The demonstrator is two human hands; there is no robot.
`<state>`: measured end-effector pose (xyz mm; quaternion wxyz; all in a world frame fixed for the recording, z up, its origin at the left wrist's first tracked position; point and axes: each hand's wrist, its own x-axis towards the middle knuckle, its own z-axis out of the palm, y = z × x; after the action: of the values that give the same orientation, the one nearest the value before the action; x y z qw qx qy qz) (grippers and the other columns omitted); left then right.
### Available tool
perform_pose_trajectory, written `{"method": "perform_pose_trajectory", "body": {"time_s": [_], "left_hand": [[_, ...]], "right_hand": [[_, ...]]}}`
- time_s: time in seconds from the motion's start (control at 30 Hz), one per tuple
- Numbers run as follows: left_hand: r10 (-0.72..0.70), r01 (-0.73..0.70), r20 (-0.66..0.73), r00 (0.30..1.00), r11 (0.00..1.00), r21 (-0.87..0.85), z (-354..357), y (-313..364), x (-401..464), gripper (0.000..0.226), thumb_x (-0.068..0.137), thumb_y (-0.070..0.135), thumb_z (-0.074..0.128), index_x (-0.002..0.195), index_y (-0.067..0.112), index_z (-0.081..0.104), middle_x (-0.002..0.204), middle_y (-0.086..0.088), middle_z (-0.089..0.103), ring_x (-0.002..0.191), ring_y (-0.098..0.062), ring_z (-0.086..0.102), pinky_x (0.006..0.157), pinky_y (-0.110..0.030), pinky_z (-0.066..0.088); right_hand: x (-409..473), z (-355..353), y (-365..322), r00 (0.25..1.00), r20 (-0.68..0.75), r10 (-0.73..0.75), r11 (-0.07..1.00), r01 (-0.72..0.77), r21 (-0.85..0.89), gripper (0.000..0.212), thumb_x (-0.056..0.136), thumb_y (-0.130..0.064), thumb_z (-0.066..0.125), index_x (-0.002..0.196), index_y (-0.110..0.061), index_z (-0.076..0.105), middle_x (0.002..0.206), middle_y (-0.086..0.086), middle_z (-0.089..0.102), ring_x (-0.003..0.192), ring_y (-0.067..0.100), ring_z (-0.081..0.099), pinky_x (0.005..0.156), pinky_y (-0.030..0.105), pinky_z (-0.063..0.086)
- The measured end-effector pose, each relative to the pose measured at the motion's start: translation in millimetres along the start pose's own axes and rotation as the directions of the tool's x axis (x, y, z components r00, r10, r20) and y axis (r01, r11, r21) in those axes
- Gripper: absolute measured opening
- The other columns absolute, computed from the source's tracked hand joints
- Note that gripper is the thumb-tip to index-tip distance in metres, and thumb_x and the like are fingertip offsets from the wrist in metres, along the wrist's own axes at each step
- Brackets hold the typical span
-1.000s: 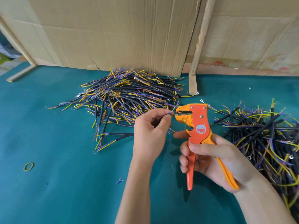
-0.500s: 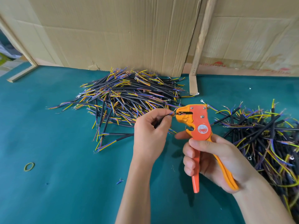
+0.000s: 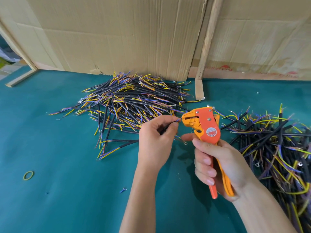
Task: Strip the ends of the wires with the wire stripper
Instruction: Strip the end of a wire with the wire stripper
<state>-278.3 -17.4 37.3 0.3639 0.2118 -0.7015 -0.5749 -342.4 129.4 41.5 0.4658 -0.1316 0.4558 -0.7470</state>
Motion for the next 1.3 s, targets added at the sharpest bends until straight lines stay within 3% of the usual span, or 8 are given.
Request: {"method": "perform_pose_trajectory", "body": {"time_s": [0.07, 0.17, 0.27, 0.47, 0.6, 0.8, 1.07, 1.3], "left_hand": [[-0.011, 0.011, -0.014, 1.000, 1.000, -0.020, -1.7, -1.4, 0.5, 0.020, 0.091, 0.000, 0.066, 0.087, 0.016, 0.077, 0.062, 0.013, 0.061, 0.061, -0.012, 0.051, 0.060, -0.026, 0.044], [-0.025, 0.022, -0.053, 0.998, 0.999, -0.043, -4.6, -3.1, 1.4, 0.015, 0.087, 0.009, 0.067, 0.084, 0.020, 0.076, 0.060, 0.011, 0.058, 0.065, -0.018, 0.055, 0.064, -0.027, 0.045], [0.002, -0.002, -0.060, 0.998, 1.000, 0.002, -2.2, -1.7, 0.7, 0.013, 0.086, 0.012, 0.067, 0.084, 0.020, 0.076, 0.058, 0.013, 0.054, 0.061, -0.013, 0.050, 0.060, -0.025, 0.043], [0.077, -0.067, -0.063, 0.995, 0.986, 0.151, -0.2, -2.0, -1.1, 0.022, 0.090, -0.001, 0.064, 0.089, 0.017, 0.078, 0.059, 0.014, 0.058, 0.053, -0.005, 0.042, 0.055, -0.018, 0.037], [0.096, -0.079, -0.078, 0.992, 0.976, 0.205, -1.5, 1.4, -2.8, 0.025, 0.091, 0.000, 0.063, 0.093, 0.019, 0.078, 0.068, 0.002, 0.066, 0.060, -0.020, 0.053, 0.059, -0.029, 0.044], [0.103, -0.081, -0.082, 0.991, 0.969, 0.233, -0.8, 1.7, -3.1, 0.029, 0.091, -0.001, 0.063, 0.089, 0.025, 0.075, 0.070, 0.009, 0.066, 0.057, -0.011, 0.051, 0.056, -0.021, 0.042], [0.142, -0.109, -0.093, 0.985, 0.951, 0.289, 0.5, -1.0, -3.9, 0.030, 0.090, 0.005, 0.062, 0.090, 0.032, 0.076, 0.080, 0.007, 0.071, 0.073, -0.016, 0.062, 0.070, -0.036, 0.052], [0.163, -0.128, -0.085, 0.983, 0.939, 0.319, 0.2, -0.3, -4.9, 0.026, 0.087, 0.013, 0.057, 0.090, 0.031, 0.076, 0.081, 0.007, 0.071, 0.078, -0.017, 0.064, 0.074, -0.039, 0.052]], "right_hand": [[0.1, -2.1, -0.2, 0.998, 0.051, -0.028, 0.997, 0.024, 0.074, 0.039, 0.081, -0.020, 0.075, 0.114, 0.001, 0.072, 0.060, 0.003, 0.043, 0.040, 0.013, 0.040, 0.038, 0.025, 0.038], [1.5, -13.4, -7.6, 0.994, 0.026, -0.102, 0.977, 0.095, 0.192, 0.057, 0.064, -0.020, 0.090, 0.113, 0.003, 0.072, 0.072, 0.009, 0.056, 0.054, 0.020, 0.053, 0.051, 0.032, 0.049], [-0.2, -26.3, -15.6, 0.995, 0.011, -0.096, 0.991, 0.094, 0.095, 0.061, 0.060, -0.023, 0.092, 0.112, 0.003, 0.072, 0.086, 0.019, 0.065, 0.066, 0.030, 0.062, 0.060, 0.041, 0.055], [-3.5, -22.1, -11.2, 0.984, 0.173, 0.048, 0.998, -0.042, -0.036, 0.061, 0.073, -0.018, 0.087, 0.124, 0.007, 0.064, 0.103, 0.034, 0.066, 0.077, 0.041, 0.066, 0.070, 0.049, 0.056], [-3.3, -13.3, -8.8, 0.974, 0.206, 0.097, 0.995, -0.089, -0.048, 0.060, 0.075, -0.018, 0.084, 0.125, 0.007, 0.063, 0.101, 0.034, 0.065, 0.077, 0.041, 0.067, 0.071, 0.050, 0.056], [-4.0, -8.3, -9.4, 0.974, 0.199, 0.107, 0.994, -0.101, -0.043, 0.062, 0.073, -0.019, 0.086, 0.125, 0.007, 0.063, 0.099, 0.033, 0.065, 0.076, 0.040, 0.067, 0.071, 0.050, 0.056], [-7.1, -6.2, -9.8, 0.973, 0.214, 0.089, 0.993, -0.070, -0.095, 0.052, 0.074, -0.011, 0.083, 0.121, 0.004, 0.066, 0.089, 0.027, 0.062, 0.075, 0.040, 0.062, 0.069, 0.048, 0.055], [-6.4, -0.9, -7.3, 0.989, 0.121, 0.087, 0.995, -0.080, -0.066, 0.037, 0.077, -0.006, 0.076, 0.112, 0.005, 0.069, 0.071, 0.016, 0.050, 0.057, 0.031, 0.053, 0.054, 0.041, 0.049]]}}
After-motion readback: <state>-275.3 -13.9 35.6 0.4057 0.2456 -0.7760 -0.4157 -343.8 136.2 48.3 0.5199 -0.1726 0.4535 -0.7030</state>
